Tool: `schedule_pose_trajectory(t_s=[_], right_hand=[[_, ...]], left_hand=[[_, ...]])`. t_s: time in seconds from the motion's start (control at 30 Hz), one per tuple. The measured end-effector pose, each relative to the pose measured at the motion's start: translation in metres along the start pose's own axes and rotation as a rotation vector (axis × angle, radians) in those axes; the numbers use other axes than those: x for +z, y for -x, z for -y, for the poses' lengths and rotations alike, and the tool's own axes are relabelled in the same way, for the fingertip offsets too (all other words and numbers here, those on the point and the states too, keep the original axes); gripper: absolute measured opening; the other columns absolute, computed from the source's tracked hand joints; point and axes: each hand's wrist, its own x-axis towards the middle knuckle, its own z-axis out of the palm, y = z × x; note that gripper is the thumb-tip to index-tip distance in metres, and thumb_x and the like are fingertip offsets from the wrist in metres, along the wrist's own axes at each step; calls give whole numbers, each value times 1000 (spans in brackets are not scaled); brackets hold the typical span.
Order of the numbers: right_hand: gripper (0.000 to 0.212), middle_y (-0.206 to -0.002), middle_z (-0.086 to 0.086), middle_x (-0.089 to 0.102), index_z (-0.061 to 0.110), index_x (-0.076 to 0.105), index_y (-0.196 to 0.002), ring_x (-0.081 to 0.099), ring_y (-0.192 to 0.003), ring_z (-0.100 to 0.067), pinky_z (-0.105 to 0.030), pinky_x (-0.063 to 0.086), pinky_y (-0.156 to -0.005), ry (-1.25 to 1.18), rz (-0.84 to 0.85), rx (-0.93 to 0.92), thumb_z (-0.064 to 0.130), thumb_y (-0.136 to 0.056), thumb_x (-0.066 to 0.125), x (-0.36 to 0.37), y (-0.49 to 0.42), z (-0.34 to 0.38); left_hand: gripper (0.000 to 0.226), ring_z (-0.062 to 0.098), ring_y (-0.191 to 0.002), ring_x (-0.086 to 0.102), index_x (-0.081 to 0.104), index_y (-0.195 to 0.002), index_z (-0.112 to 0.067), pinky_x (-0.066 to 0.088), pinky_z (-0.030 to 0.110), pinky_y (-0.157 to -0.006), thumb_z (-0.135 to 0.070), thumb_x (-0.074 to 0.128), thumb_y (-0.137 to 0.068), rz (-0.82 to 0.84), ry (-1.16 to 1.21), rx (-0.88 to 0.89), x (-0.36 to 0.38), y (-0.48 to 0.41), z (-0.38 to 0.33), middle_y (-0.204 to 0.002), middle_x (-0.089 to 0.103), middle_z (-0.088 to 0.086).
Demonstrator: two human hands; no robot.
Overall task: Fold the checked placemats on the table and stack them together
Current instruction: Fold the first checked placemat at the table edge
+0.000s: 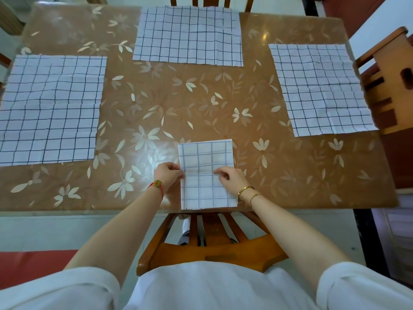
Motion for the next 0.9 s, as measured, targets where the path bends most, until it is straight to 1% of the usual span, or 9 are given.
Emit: schedule_pose_trajectory(t_s=[0.07,0.2,0.33,0.43,0.53,0.67,0.77,0.83,0.9], right_hand=[[22,-86,-3,70,18,68,-102,67,-82,-14,-27,56,-75,-101,-44,110,9,-94,50,-2,0,-2],[12,-77,-13,71,10,55,-98,67,-70,-20,-29,54,-63,-414,-200,276,13,-100,44,-8,0,1],[24,-78,-22,71,7,45,-111,65,-61,-28,-31,54,-55,-726,-318,420,27,-103,34,-14,1,2],[42,-86,-23,73,16,53,-118,71,-71,-31,-33,58,-64,-839,-262,446,46,-103,28,-21,5,0],[61,-93,-20,74,13,62,-114,72,-88,-30,-37,58,-81,-868,-161,478,57,-100,23,-28,9,0],[61,-82,-7,72,0,72,-95,67,-78,-20,-27,54,-69,-738,-149,515,53,-98,41,-33,9,2],[35,-84,-4,69,10,72,-75,64,-85,-22,-33,51,-78,-605,-184,502,41,-89,64,-30,7,-1],[18,-83,-2,65,11,69,-76,59,-87,-19,-30,49,-80,-474,-161,442,27,-86,68,-29,7,-3],[9,-86,-3,64,10,64,-85,57,-85,-15,-21,46,-72,-396,-141,390,18,-86,68,-29,9,-2]], left_hand=[[18,27,-87,74,67,-70,-16,58,43,-90,-1,75,-73,-9,7,22,0,1,4,-77,76,9],[21,24,-87,74,66,-69,-19,58,39,-89,-2,76,-75,-24,-5,83,-1,6,6,-84,76,9],[16,21,-78,70,67,-73,-17,61,34,-77,-7,79,-77,2,-70,155,-5,12,11,-84,74,11],[9,15,-70,65,70,-78,-10,57,18,-65,-3,75,-80,21,-96,187,-5,16,13,-83,72,10],[13,13,-68,62,73,-80,-4,50,8,-56,7,66,-81,15,-104,194,-5,20,13,-86,72,7],[24,15,-78,63,75,-76,-3,52,13,-64,11,56,-81,28,-38,145,-4,20,15,-93,74,-2],[24,19,-80,64,77,-83,-6,55,18,-68,6,56,-85,18,37,100,-3,19,18,-90,74,3],[23,22,-87,71,76,-86,-10,60,28,-80,4,58,-86,24,111,65,-3,17,21,-93,75,6],[20,24,-94,72,75,-88,-11,60,38,-86,3,61,-86,53,160,54,-3,16,23,-96,75,6]])
